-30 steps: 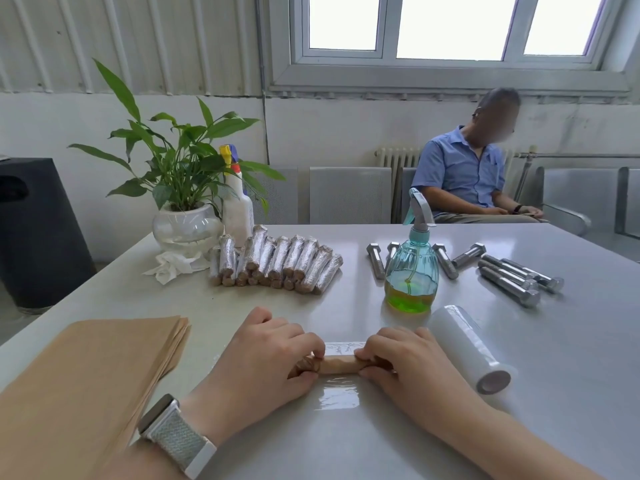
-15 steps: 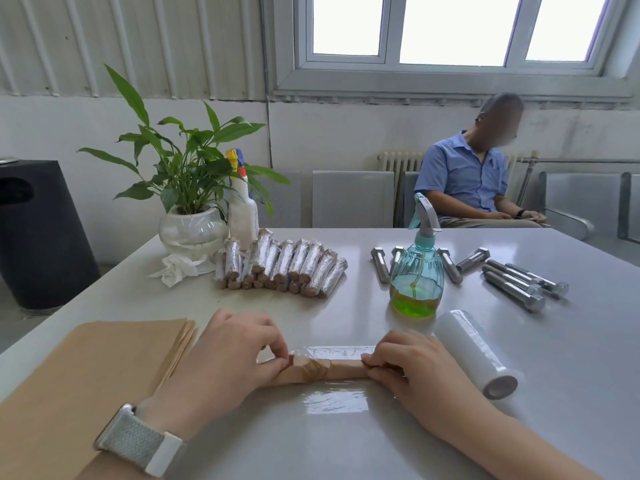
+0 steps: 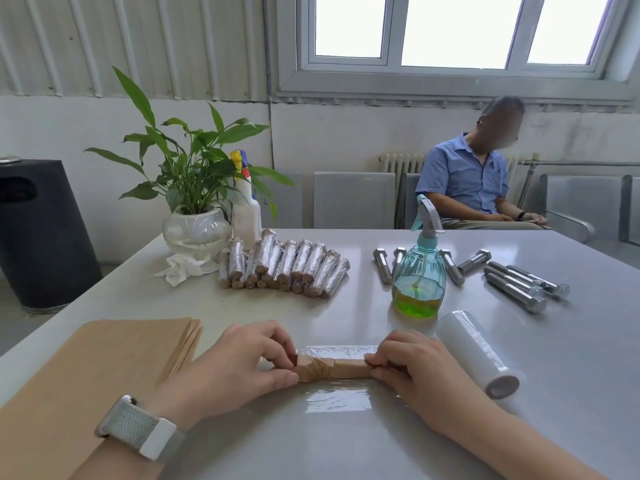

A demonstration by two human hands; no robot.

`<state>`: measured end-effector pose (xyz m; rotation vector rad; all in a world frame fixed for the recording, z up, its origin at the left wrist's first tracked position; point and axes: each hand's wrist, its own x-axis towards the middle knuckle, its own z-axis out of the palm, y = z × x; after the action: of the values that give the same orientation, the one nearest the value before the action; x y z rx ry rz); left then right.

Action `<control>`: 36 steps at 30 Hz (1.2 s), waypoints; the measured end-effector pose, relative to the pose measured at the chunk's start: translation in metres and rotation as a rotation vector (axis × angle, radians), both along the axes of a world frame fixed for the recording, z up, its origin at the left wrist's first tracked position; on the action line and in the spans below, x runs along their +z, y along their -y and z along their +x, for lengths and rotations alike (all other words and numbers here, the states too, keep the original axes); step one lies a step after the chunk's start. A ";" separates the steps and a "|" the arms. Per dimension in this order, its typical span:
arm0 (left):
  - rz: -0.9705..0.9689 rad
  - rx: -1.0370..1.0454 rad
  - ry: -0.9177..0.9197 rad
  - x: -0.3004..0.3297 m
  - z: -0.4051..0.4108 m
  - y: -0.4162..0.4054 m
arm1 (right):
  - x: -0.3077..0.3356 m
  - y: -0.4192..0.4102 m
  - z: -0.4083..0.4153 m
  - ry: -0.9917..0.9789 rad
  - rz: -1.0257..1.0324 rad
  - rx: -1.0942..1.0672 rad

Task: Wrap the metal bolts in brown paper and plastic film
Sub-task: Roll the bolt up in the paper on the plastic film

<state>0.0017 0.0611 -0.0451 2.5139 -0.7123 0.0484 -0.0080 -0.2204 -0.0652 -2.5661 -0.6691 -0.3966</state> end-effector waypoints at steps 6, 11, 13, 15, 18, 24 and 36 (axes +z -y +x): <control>-0.156 0.081 -0.075 0.000 0.002 0.001 | 0.000 0.000 0.001 -0.009 0.018 -0.001; -0.205 0.104 -0.094 0.001 -0.001 0.003 | 0.000 0.001 0.001 -0.019 0.041 0.001; -0.193 0.115 -0.046 0.000 -0.001 0.003 | 0.000 0.001 0.000 -0.018 0.046 0.002; -0.169 0.120 0.000 0.000 -0.003 0.003 | 0.000 0.001 0.000 -0.011 0.054 0.003; -0.131 0.122 0.060 -0.001 -0.007 0.007 | 0.001 0.001 0.000 -0.003 0.054 0.005; -0.061 0.267 0.049 -0.005 -0.008 0.015 | 0.000 0.000 0.000 0.002 0.052 -0.001; 0.335 0.235 -0.024 0.009 0.001 0.030 | -0.001 -0.001 -0.002 0.012 0.044 -0.011</control>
<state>0.0026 0.0316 -0.0356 2.9035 -0.4395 -0.0207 -0.0097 -0.2194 -0.0660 -2.5291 -0.6441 -0.4262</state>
